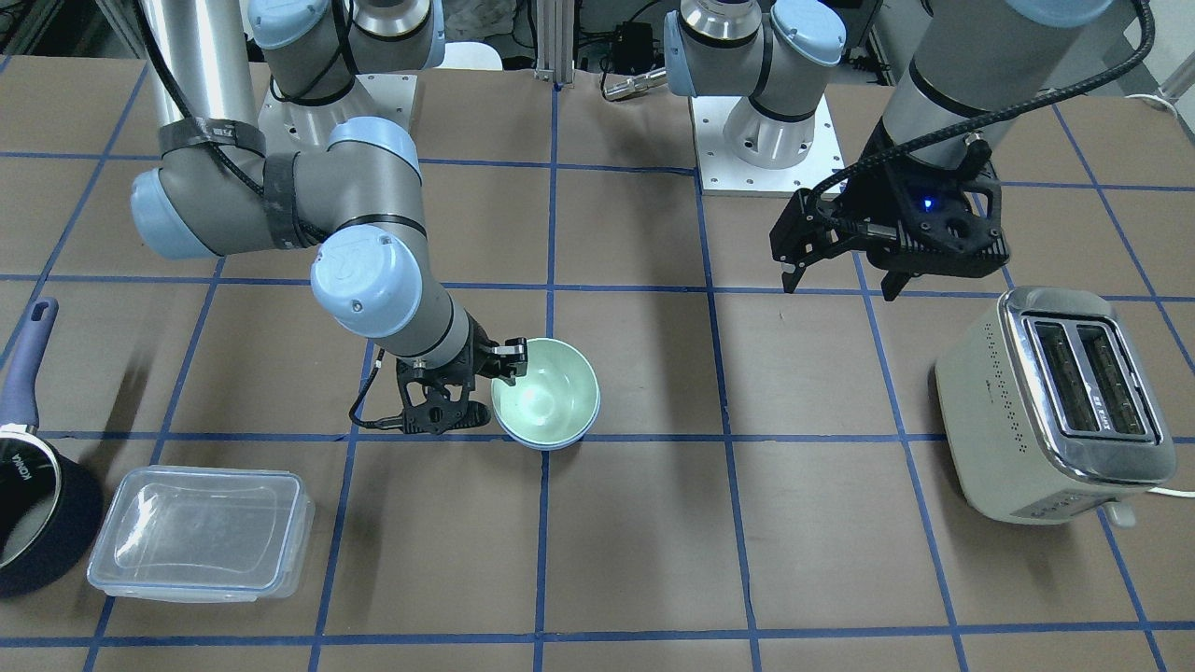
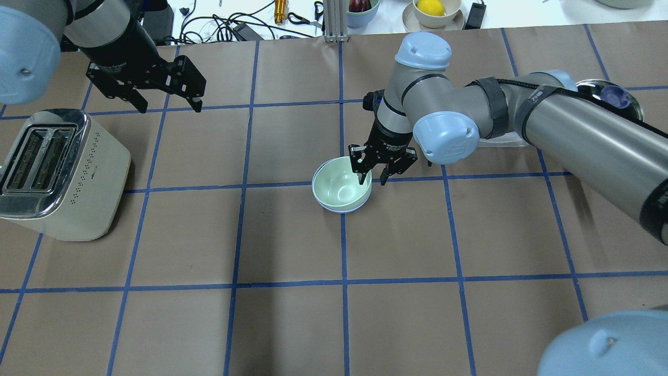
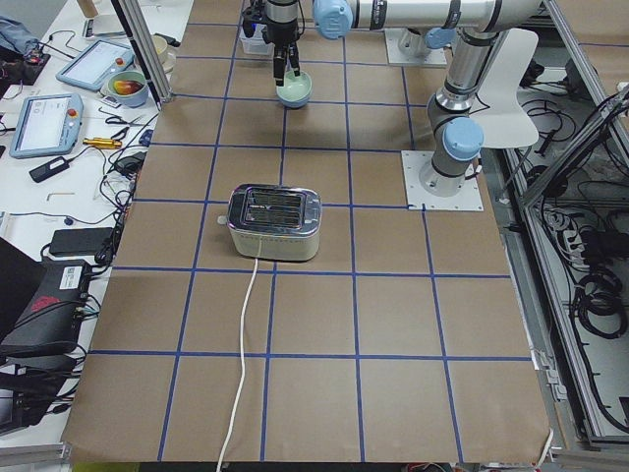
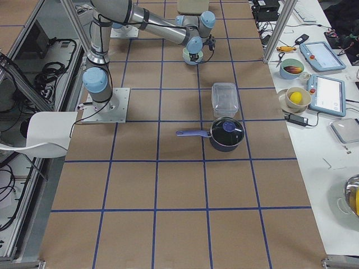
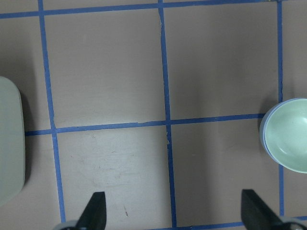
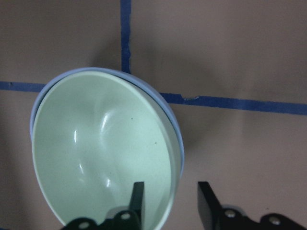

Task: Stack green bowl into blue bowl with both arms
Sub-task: 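Open the right gripper and withdraw it away from the stacked bowls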

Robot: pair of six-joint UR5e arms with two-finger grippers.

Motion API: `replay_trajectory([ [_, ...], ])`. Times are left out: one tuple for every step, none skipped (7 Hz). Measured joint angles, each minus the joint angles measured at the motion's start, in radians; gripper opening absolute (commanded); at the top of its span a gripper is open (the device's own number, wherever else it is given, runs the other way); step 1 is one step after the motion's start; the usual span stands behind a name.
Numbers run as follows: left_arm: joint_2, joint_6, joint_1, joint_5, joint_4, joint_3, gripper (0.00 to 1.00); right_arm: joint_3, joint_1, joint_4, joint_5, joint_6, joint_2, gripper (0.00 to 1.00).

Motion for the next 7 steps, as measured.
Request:
replay_trajectory([
  [0.001,0.001,0.0,0.001,0.0,0.0,1.0,-0.036,-0.03,0.027,-0.041,-0.007,-0.028,1.0],
  [0.002,0.001,0.0,0.001,0.0,0.0,1.0,-0.076,-0.074,0.09,-0.082,-0.011,-0.071,1.0],
  [0.004,0.002,0.0,0.001,0.0,0.0,1.0,-0.104,-0.126,0.168,-0.121,-0.023,-0.123,1.0],
  [0.007,0.002,0.0,0.001,0.0,0.0,1.0,-0.117,-0.182,0.252,-0.164,-0.061,-0.18,1.0],
  [0.01,0.002,0.0,0.001,0.0,0.0,1.0,-0.123,-0.23,0.318,-0.206,-0.101,-0.237,1.0],
  [0.012,0.002,0.0,0.001,0.001,0.0,1.0,-0.127,-0.259,0.36,-0.251,-0.118,-0.291,1.0],
  [0.013,0.002,0.0,0.001,0.0,-0.001,1.0,-0.132,-0.268,0.398,-0.283,-0.121,-0.333,1.0],
])
